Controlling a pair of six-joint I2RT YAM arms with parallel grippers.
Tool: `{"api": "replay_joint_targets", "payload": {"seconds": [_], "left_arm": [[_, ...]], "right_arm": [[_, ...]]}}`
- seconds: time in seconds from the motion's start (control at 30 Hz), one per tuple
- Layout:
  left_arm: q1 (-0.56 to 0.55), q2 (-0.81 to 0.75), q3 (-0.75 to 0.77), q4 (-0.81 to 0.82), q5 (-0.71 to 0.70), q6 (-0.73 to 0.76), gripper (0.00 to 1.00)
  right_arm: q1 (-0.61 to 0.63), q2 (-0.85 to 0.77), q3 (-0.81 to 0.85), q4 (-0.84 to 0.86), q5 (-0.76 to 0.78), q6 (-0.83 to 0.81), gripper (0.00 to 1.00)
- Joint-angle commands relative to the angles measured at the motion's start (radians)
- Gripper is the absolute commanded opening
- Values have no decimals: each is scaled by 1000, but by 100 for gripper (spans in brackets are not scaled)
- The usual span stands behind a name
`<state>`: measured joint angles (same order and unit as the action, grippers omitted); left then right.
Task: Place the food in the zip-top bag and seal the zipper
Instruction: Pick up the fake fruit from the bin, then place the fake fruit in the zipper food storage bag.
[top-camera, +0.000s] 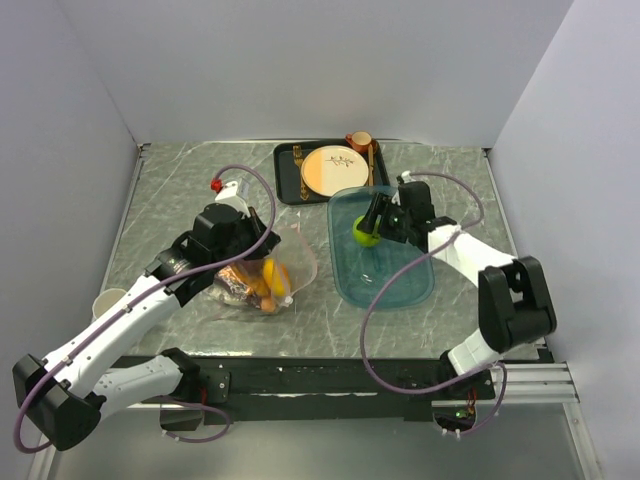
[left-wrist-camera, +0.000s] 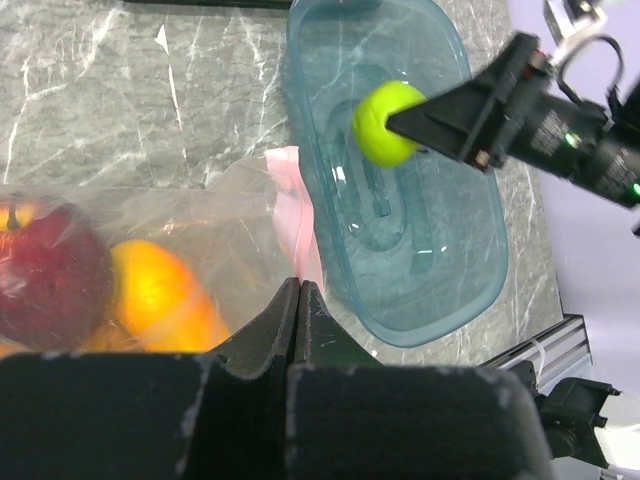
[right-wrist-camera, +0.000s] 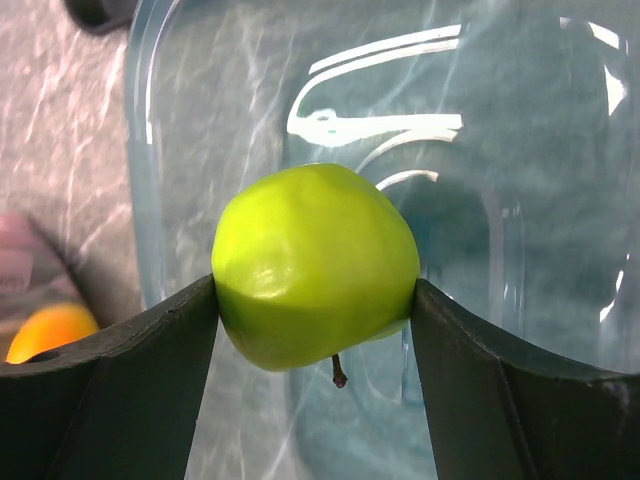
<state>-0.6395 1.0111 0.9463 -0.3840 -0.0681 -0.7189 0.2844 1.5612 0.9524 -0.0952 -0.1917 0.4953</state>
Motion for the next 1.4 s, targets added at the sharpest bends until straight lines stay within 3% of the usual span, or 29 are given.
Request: {"api": "replay_joint_targets", "payload": {"seconds": [0.0,0.17,0.27,0.87,1.17,1.37], "left_arm": [[-5,-3,3,30,-7,-4,1],[-5,18,20,30,-10,1,1],[-5,29,22,42,-1,3,1],[-5,38,20,57,28,-4,1],[-5,37,19,65,39,-8,1],[-5,32,17,62,33,-7,1]], "right_arm": [[-2,-142,-47,37,-44,12,60],[71,-348,-168,162,-17,64,62],[152,-386,-147,126,-23,57,63],[433,-349,-89,103,-38,144,61],[493,-170,14,112,-77,143,63],[521,-96,97,80,-43,129,75]]}}
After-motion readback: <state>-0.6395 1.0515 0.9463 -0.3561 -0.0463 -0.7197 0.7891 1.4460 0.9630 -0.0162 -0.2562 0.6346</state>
